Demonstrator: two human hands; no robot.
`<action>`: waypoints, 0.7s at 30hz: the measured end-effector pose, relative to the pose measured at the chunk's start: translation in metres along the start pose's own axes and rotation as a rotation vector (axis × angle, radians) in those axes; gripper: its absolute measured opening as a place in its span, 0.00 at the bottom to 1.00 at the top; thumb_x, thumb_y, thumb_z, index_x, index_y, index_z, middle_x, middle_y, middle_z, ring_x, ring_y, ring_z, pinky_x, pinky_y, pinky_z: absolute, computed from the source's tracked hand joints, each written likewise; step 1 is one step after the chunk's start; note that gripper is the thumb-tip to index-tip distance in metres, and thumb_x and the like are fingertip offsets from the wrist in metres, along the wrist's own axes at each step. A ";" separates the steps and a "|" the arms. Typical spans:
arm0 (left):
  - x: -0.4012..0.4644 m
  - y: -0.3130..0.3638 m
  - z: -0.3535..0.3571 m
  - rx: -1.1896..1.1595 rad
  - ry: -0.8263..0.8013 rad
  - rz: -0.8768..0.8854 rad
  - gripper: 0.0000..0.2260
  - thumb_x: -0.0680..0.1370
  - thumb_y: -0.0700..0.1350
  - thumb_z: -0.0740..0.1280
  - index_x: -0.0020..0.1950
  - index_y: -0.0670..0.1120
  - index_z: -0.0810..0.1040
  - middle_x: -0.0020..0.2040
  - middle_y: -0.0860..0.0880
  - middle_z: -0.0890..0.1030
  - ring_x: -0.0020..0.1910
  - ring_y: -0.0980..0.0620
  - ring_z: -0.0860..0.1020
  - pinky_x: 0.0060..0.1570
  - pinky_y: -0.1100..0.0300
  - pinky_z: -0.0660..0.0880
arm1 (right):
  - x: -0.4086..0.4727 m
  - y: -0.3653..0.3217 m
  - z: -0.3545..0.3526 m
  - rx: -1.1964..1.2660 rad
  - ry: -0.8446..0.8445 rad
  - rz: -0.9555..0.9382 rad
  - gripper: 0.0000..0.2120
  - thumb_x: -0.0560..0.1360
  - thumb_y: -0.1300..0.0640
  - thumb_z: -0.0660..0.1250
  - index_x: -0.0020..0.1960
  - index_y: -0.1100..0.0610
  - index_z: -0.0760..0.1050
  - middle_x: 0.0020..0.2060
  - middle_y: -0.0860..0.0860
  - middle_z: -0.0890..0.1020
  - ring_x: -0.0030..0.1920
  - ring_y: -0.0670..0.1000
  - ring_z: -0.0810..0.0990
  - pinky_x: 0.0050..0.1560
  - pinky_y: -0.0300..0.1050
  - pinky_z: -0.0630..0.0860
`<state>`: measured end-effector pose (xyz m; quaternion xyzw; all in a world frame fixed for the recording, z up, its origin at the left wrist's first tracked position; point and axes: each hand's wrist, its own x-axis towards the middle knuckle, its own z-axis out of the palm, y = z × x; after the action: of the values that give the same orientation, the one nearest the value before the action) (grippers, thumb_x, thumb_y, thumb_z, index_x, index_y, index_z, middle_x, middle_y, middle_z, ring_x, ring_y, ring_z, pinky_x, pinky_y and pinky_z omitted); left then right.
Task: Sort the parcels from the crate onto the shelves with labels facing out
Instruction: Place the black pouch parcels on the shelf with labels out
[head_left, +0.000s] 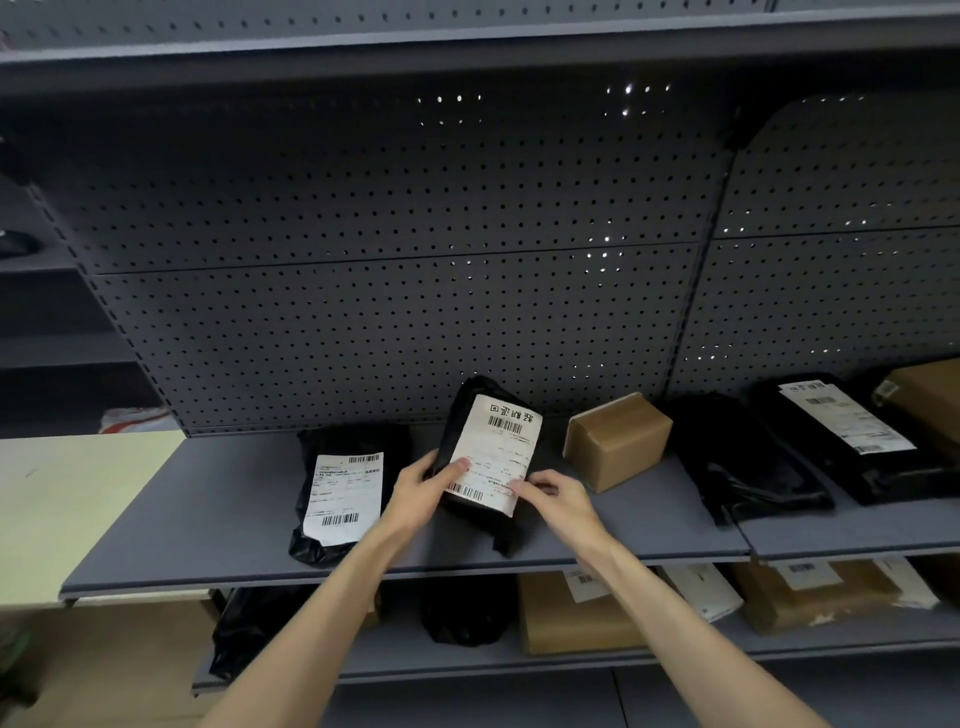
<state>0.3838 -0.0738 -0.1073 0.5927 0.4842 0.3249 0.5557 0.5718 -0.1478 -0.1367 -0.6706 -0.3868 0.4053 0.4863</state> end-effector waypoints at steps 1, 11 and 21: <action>0.000 0.003 -0.005 -0.019 -0.014 -0.023 0.11 0.78 0.40 0.71 0.60 0.41 0.82 0.49 0.49 0.86 0.47 0.56 0.84 0.47 0.68 0.78 | 0.001 -0.004 -0.006 0.011 0.016 0.015 0.20 0.74 0.50 0.74 0.61 0.59 0.77 0.52 0.51 0.82 0.52 0.50 0.81 0.49 0.38 0.74; 0.001 0.039 -0.030 0.107 -0.282 -0.075 0.06 0.76 0.43 0.72 0.51 0.45 0.86 0.49 0.49 0.87 0.52 0.54 0.84 0.57 0.62 0.71 | 0.003 -0.022 -0.046 0.087 -0.223 0.132 0.28 0.70 0.38 0.72 0.63 0.54 0.75 0.52 0.49 0.86 0.46 0.53 0.84 0.51 0.53 0.82; 0.009 0.011 -0.011 -0.191 0.057 -0.039 0.44 0.64 0.64 0.79 0.75 0.50 0.69 0.65 0.53 0.79 0.63 0.53 0.78 0.62 0.55 0.74 | 0.004 -0.017 -0.037 0.316 -0.109 0.097 0.29 0.69 0.42 0.75 0.65 0.54 0.76 0.53 0.49 0.86 0.55 0.51 0.84 0.51 0.53 0.83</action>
<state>0.3792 -0.0606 -0.0966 0.5179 0.4779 0.3755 0.6020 0.6057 -0.1528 -0.1140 -0.5806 -0.3114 0.5199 0.5437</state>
